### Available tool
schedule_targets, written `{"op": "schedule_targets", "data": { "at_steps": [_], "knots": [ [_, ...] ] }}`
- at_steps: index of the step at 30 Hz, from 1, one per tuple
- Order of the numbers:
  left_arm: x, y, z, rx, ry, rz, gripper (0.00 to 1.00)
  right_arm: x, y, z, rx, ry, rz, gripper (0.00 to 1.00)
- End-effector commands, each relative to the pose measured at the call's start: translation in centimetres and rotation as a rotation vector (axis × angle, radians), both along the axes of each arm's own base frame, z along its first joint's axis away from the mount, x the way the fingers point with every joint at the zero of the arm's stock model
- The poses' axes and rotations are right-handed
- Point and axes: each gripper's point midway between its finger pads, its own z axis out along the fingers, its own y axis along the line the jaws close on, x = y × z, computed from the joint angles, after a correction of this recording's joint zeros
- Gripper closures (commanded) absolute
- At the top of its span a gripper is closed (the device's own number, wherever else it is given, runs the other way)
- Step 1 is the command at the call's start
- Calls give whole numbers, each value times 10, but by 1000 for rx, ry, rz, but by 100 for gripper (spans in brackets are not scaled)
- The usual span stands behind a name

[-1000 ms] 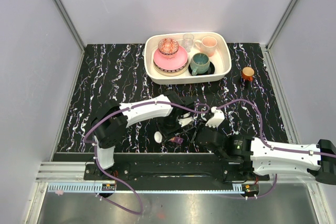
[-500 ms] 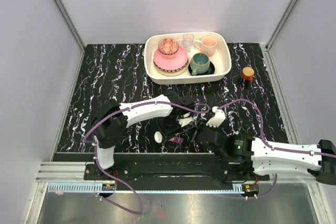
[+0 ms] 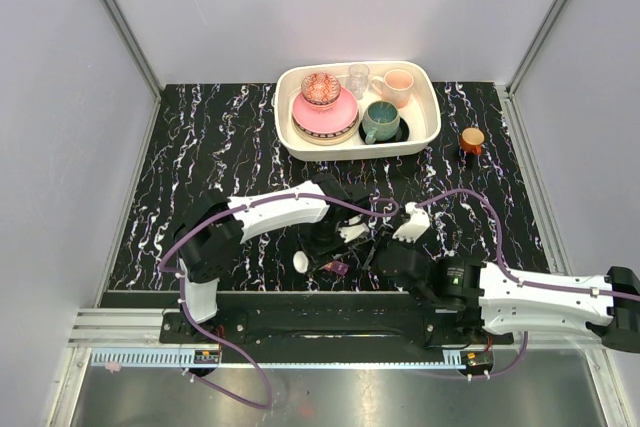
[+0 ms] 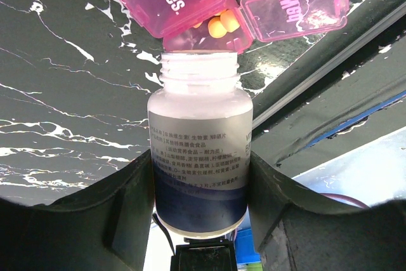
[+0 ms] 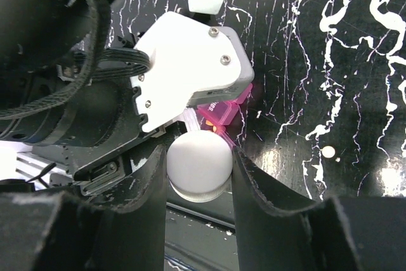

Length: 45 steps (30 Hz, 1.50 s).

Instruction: Sort the pills into containers

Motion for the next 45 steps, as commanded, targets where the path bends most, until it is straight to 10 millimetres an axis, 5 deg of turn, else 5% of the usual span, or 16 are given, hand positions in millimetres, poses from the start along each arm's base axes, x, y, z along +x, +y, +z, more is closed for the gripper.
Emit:
{"op": "schedule_targets", "data": {
  "at_steps": [1, 11, 45],
  "knots": [
    [-4, -3, 7, -28, 8, -12, 100, 7, 0, 17, 56, -41, -35, 100],
    [-3, -4, 8, -33, 8, -12, 100, 6, 10, 6, 22, -21, -19, 100],
    [-6, -4, 17, -81, -6, -10, 100, 2, -27, 41, 88, -81, -24, 100]
  ]
}}
